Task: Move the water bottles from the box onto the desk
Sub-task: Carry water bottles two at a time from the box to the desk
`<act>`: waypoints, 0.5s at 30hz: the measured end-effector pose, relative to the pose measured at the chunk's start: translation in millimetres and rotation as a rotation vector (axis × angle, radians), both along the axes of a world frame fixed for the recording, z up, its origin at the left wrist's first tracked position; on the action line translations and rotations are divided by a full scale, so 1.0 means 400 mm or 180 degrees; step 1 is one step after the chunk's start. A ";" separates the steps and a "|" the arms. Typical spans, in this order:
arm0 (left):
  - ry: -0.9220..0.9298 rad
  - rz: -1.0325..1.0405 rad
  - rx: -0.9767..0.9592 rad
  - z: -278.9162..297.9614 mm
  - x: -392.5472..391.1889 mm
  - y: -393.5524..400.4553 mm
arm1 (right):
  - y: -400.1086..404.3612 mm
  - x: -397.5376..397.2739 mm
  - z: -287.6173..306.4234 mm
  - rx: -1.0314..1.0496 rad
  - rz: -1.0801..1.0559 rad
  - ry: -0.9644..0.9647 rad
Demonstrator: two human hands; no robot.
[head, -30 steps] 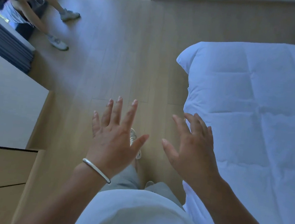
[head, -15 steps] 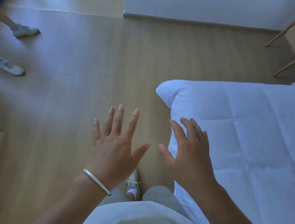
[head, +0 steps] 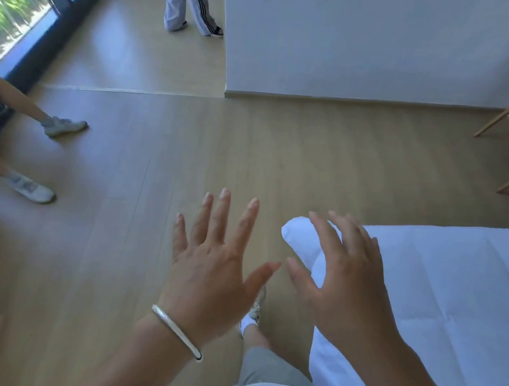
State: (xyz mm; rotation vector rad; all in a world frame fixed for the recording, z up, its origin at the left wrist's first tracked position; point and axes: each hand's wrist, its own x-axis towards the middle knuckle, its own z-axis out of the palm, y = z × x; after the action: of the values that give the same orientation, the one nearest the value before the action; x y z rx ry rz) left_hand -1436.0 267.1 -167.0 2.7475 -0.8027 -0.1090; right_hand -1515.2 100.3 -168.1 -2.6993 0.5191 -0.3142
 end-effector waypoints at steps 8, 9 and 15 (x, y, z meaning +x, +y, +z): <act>-0.0013 -0.0023 0.0600 0.105 0.375 -0.234 | -0.218 0.366 0.040 0.0049 -0.0170 -0.0112; -0.0022 -0.0024 0.0599 0.109 0.413 -0.259 | -0.246 0.401 0.045 0.0059 -0.0196 -0.0126; -0.0114 -0.0222 0.0382 0.143 0.634 -0.403 | -0.387 0.604 0.082 -0.0028 -0.0358 -0.0113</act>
State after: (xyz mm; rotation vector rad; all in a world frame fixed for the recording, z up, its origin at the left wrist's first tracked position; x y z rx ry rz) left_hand -1182.4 105.7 -109.8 2.8412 -0.9305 -0.1261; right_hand -1273.6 -54.6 -135.4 -2.6731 0.6620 -0.3951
